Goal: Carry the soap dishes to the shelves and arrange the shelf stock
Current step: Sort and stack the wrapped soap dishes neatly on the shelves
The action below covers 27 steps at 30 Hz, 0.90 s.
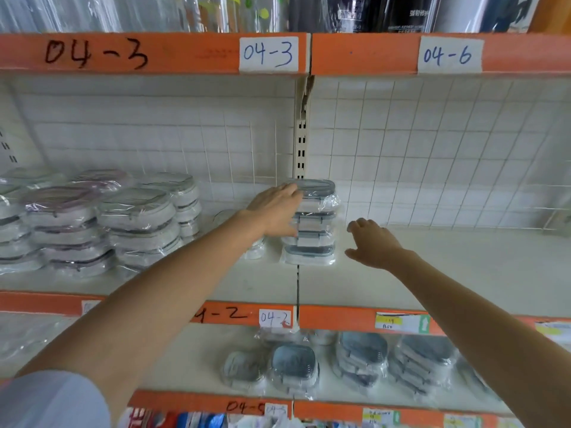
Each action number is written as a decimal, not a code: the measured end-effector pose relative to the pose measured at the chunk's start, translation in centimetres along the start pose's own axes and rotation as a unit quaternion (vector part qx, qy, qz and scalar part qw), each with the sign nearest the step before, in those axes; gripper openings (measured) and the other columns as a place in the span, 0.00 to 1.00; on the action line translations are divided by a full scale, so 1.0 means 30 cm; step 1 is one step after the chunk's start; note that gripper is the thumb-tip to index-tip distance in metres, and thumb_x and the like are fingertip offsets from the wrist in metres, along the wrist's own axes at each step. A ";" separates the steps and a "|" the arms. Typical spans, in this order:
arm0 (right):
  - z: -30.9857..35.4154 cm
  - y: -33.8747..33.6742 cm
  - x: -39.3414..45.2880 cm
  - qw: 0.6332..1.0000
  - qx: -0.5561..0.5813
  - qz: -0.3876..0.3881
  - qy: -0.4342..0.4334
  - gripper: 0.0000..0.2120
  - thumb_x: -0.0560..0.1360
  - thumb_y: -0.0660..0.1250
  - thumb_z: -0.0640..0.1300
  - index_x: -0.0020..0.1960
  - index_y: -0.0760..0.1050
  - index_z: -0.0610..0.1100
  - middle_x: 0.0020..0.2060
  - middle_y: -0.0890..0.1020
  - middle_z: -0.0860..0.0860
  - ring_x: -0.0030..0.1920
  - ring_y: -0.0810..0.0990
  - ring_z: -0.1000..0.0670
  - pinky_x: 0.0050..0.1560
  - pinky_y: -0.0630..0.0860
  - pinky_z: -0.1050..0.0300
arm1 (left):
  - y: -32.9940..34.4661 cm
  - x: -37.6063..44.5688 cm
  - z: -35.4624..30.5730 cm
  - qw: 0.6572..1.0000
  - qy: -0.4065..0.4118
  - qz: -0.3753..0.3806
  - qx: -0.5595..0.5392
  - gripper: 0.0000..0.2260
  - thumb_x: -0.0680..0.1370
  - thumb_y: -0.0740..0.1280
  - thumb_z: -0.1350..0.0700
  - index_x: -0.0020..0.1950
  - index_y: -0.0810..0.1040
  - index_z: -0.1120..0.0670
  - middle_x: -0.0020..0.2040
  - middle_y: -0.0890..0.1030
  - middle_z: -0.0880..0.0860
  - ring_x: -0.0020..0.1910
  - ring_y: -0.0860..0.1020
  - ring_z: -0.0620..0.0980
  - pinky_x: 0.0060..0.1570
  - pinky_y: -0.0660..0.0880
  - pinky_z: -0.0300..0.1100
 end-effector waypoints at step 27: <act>0.443 0.920 -0.411 0.980 0.064 0.169 -0.081 0.39 0.75 0.66 0.59 0.76 0.53 0.42 0.74 0.59 0.48 0.74 0.57 0.47 0.71 0.61 0.50 | 1.143 -0.720 0.087 0.950 -0.102 0.255 -0.151 0.18 0.80 0.63 0.51 0.64 0.71 0.62 0.62 0.73 0.57 0.59 0.73 0.55 0.58 0.72 0.49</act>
Point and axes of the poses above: each hand's wrist, its own x-axis towards the middle knuckle, its own y-axis out of the palm, z = x × y, the point moved 7 cm from there along x, towards the middle knuckle
